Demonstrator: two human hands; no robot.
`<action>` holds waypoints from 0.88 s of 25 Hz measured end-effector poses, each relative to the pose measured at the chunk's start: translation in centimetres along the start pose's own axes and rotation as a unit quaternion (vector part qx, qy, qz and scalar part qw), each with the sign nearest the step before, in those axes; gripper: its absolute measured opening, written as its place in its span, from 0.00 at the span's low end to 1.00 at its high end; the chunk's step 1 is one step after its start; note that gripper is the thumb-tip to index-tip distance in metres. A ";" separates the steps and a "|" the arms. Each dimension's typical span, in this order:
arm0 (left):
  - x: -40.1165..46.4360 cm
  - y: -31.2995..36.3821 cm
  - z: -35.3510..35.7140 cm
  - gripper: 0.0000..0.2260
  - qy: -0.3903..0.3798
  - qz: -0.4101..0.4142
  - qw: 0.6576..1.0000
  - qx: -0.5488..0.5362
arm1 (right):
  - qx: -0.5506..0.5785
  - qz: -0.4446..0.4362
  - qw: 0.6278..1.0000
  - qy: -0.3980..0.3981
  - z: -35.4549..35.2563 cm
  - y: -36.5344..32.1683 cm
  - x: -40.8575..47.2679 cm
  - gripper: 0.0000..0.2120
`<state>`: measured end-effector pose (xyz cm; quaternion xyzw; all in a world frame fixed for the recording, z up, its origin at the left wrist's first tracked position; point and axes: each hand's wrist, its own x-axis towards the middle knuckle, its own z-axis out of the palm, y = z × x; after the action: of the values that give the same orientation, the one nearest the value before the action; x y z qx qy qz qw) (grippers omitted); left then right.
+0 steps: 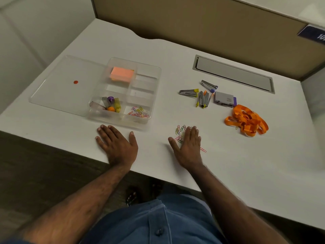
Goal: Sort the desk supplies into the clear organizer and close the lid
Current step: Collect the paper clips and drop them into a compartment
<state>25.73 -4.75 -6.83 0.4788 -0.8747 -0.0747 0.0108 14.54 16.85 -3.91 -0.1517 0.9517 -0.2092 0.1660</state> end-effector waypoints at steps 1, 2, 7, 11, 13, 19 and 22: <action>0.0 0.0 0.0 0.41 -0.001 0.000 1.000 -0.001 | 0.028 -0.010 1.000 0.002 -0.2 -0.2 0.0 0.47; -0.1 0.1 0.0 0.41 -0.001 0.000 1.000 -0.003 | 0.067 -0.011 0.998 0.010 -0.6 -0.1 0.1 0.46; -0.1 0.1 0.0 0.41 0.007 0.002 1.000 -0.006 | 0.040 0.006 0.994 0.101 -4.3 4.6 -0.4 0.38; -0.1 0.2 0.3 0.41 0.021 0.000 1.000 -0.007 | -0.001 0.043 0.998 0.042 -6.0 8.2 -1.5 0.34; 0.0 0.3 0.5 0.41 0.027 -0.003 1.000 -0.002 | -0.022 -0.005 1.000 0.008 -6.0 8.2 -1.3 0.19; 0.0 0.5 0.9 0.41 0.034 -0.007 0.999 0.004 | -0.024 -0.100 0.995 -0.014 -5.5 4.6 1.9 0.10; 0.2 0.5 1.1 0.42 0.039 -0.014 0.999 0.009 | 0.004 -0.135 0.991 -0.013 -5.9 3.5 4.0 0.08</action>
<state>25.11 -4.53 -7.83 0.4938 -0.8673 -0.0482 0.0393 7.98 20.48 -1.45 -0.2804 0.9195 -0.2317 0.1492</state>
